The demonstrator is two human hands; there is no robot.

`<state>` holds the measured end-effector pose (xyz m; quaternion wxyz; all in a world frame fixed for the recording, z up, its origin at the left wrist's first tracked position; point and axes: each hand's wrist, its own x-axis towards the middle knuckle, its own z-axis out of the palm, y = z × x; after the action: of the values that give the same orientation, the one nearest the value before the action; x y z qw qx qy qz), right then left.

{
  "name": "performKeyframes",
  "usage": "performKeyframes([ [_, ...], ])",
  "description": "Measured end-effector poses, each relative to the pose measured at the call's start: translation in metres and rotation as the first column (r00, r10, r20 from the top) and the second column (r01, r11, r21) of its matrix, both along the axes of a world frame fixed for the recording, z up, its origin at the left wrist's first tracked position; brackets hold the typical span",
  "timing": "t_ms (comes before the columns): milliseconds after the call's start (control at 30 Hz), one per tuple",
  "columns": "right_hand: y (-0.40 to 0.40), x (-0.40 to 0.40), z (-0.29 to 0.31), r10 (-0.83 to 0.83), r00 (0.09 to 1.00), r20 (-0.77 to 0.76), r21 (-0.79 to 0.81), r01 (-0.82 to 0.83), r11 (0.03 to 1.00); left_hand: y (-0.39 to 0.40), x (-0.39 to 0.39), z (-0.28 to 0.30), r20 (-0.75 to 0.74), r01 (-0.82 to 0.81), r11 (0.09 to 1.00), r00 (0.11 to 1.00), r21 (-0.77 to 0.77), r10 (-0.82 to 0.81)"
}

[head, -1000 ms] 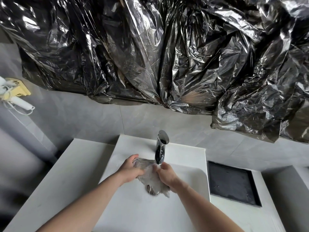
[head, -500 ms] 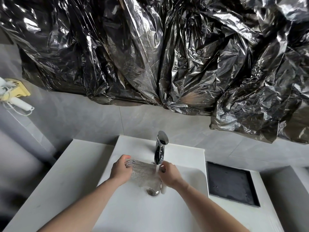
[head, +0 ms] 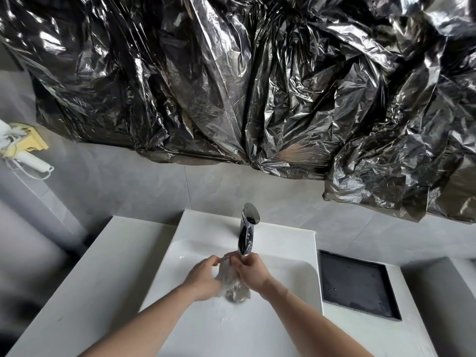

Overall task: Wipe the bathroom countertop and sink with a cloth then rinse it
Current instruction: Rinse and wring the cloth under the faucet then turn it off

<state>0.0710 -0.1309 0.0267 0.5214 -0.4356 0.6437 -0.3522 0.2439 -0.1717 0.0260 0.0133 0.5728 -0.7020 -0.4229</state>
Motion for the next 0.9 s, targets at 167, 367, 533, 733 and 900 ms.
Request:
performKeyframes([
  [167, 0.016, -0.012, 0.000, -0.166, 0.975, 0.149, 0.024, 0.164, 0.986, 0.002, -0.018, -0.005, -0.093, -0.006, 0.999, 0.996, 0.035, 0.009],
  [367, 0.045, -0.048, -0.007, -0.301, 0.945, 0.125, 0.053, 0.297, 0.953, 0.004, -0.041, -0.005, -0.190, -0.093, 0.996, 0.977, 0.010, 0.093],
  [533, 0.059, -0.064, -0.015, -0.248, 0.967, 0.057, 0.066, 0.244, 0.967, 0.011, -0.060, 0.007, -0.338, -0.107, 0.981, 0.928, 0.162, 0.157],
  [733, 0.055, -0.048, -0.027, -0.039, 0.996, -0.076, 0.043, 0.042, 0.998, 0.007, -0.062, -0.005, -0.470, -0.153, 0.945, 0.838, 0.289, 0.279],
  [900, 0.043, -0.028, -0.017, -0.083, 0.995, -0.056, 0.063, 0.086, 0.994, 0.000, -0.049, -0.002, -0.494, -0.266, 0.911, 0.774, 0.316, 0.397],
])
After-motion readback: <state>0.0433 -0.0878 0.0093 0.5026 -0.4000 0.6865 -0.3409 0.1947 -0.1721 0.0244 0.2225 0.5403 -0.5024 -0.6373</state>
